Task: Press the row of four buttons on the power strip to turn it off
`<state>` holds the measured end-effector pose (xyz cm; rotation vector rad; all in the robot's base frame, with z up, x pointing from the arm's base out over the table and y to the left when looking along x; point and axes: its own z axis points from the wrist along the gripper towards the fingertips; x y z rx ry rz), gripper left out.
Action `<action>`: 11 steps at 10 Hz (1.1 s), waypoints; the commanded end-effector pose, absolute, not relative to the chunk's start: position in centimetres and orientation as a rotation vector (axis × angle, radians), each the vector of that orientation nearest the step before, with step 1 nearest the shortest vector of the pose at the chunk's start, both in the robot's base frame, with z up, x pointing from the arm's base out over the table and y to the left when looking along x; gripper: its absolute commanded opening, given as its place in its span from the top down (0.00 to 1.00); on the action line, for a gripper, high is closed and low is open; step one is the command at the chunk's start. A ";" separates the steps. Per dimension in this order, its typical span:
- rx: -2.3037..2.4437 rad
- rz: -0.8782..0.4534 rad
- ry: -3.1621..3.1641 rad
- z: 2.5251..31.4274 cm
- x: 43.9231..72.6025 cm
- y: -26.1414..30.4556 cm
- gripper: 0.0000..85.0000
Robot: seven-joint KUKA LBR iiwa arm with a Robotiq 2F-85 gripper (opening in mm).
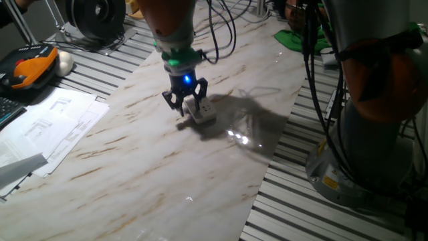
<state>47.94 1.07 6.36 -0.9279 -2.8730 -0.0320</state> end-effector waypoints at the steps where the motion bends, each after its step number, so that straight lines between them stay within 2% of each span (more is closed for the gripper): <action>1: -0.923 -0.031 -2.873 6.7 48.0 1.1 0.40; 2: -0.911 -0.037 -2.887 6.7 48.0 1.2 0.40; 4: -0.801 -0.037 -2.915 6.9 48.1 1.0 0.80; 5: -0.752 -0.033 -2.929 7.4 48.0 0.9 0.80; 6: -0.705 -0.023 -2.940 8.2 47.9 0.8 1.00; 8: -0.596 -0.094 -2.931 10.1 47.8 0.4 1.00; 11: -0.288 -0.122 -3.054 10.6 46.5 0.5 1.00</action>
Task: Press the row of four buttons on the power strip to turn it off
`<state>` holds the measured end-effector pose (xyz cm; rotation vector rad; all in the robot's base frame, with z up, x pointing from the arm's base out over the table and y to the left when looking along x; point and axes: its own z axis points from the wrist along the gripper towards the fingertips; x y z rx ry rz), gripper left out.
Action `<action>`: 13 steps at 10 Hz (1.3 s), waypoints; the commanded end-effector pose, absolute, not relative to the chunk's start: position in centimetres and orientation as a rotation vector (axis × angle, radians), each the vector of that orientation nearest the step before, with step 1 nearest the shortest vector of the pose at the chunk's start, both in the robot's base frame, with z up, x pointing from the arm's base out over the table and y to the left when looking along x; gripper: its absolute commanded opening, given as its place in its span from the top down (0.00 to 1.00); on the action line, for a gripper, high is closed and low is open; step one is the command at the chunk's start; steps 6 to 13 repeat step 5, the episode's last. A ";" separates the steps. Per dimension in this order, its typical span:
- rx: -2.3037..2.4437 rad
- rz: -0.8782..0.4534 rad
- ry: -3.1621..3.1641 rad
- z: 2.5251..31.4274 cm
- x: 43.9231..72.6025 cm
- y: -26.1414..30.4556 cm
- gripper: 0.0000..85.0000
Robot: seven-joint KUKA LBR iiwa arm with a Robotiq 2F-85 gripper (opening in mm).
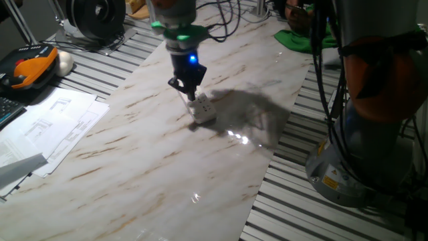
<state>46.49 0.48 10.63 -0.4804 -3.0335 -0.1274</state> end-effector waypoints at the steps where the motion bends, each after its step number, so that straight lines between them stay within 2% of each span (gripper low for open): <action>1: -0.222 -0.101 -3.066 10.5 46.4 0.7 1.00; 4: -0.133 -0.138 -3.043 10.3 46.4 0.9 1.00; 13: -0.128 -0.131 -3.062 10.2 46.5 0.9 1.00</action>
